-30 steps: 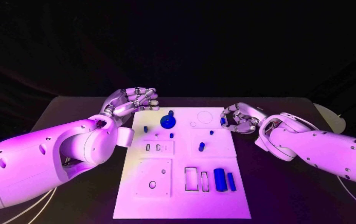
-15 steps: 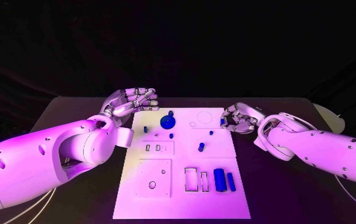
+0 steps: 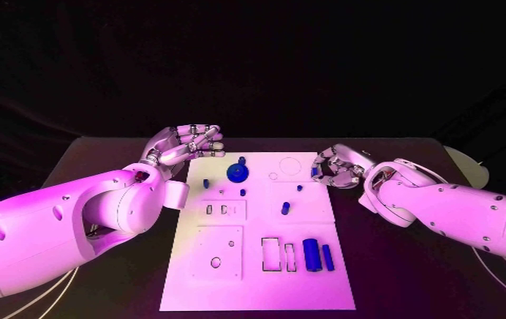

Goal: Assemble the parts on the task board

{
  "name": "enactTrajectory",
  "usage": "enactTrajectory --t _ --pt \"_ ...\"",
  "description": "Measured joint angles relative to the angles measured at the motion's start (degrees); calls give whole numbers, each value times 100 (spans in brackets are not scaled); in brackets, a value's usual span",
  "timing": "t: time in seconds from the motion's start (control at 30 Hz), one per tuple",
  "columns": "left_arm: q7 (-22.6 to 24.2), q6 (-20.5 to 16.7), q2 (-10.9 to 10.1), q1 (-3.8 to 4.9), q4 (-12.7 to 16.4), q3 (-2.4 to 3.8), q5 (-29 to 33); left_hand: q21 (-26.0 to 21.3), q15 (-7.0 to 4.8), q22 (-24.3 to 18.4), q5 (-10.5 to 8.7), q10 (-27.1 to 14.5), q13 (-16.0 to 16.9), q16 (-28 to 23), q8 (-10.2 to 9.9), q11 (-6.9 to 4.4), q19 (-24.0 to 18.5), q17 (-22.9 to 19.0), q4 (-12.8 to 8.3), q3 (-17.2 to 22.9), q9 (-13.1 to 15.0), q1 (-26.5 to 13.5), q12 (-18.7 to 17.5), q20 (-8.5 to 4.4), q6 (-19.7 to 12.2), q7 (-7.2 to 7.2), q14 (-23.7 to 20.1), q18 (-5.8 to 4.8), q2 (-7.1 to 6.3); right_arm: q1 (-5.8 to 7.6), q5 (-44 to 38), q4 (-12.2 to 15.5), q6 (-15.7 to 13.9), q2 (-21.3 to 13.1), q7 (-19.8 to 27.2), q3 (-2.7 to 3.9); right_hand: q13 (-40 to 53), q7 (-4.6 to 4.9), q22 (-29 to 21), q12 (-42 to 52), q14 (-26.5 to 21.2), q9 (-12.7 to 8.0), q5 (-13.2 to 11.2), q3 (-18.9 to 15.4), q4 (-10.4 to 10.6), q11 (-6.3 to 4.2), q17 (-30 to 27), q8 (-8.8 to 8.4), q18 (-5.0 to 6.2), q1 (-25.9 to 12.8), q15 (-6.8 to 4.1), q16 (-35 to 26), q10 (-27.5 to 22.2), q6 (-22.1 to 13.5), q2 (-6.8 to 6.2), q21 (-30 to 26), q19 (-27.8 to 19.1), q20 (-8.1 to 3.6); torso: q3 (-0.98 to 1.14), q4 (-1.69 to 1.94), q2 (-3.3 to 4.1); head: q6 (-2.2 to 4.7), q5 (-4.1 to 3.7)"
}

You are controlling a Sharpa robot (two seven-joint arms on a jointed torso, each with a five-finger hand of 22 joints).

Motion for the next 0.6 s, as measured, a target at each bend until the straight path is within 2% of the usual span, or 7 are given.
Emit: enactTrajectory --t 0.17,0.27,0.43,0.6 --pt "-5 2 -1 0 0 0 -2 0 0 0 0 0 0 0 0 0 0 0 0 0 0 0 0 0 0 0 0 0 0 -2 -17 89 -126 -18 -64 0 0 -4 -1 21 13 38 140 55 -49 -34 0 45 0 -50 -29 0 34 1 51 43 0 -42 3 2 -1 -4 -5" --pt "-8 3 -1 0 -7 0 -3 0 0 0 0 0 0 0 0 0 0 0 0 0 0 0 0 0 0 0 0 -1 0 -2 -24 243 -222 -69 -109 12 0 -14 -1 21 13 41 219 103 -53 -38 -1 85 -1 -51 -29 0 38 -8 83 55 0 -42 2 2 -2 -3 -2" --pt "-10 5 1 0 -28 0 -5 0 0 0 0 0 0 0 0 0 0 -1 0 0 0 0 0 0 0 0 0 0 0 24 -43 626 -348 -156 -222 34 -1 -27 -1 21 -8 41 266 143 -43 -38 -1 89 -1 -58 -49 0 38 -16 180 82 -20 -62 -1 0 -12 -3 14" --pt "-11 5 11 0 -64 0 -6 0 0 4 0 0 0 0 0 0 0 5 -16 16 0 0 0 0 0 0 0 0 0 106 -112 1075 -441 -174 -408 51 -1 -36 -2 21 -8 41 266 168 -52 -38 -1 89 -1 -59 -49 0 38 -26 211 104 0 -82 -7 0 -18 1 26"
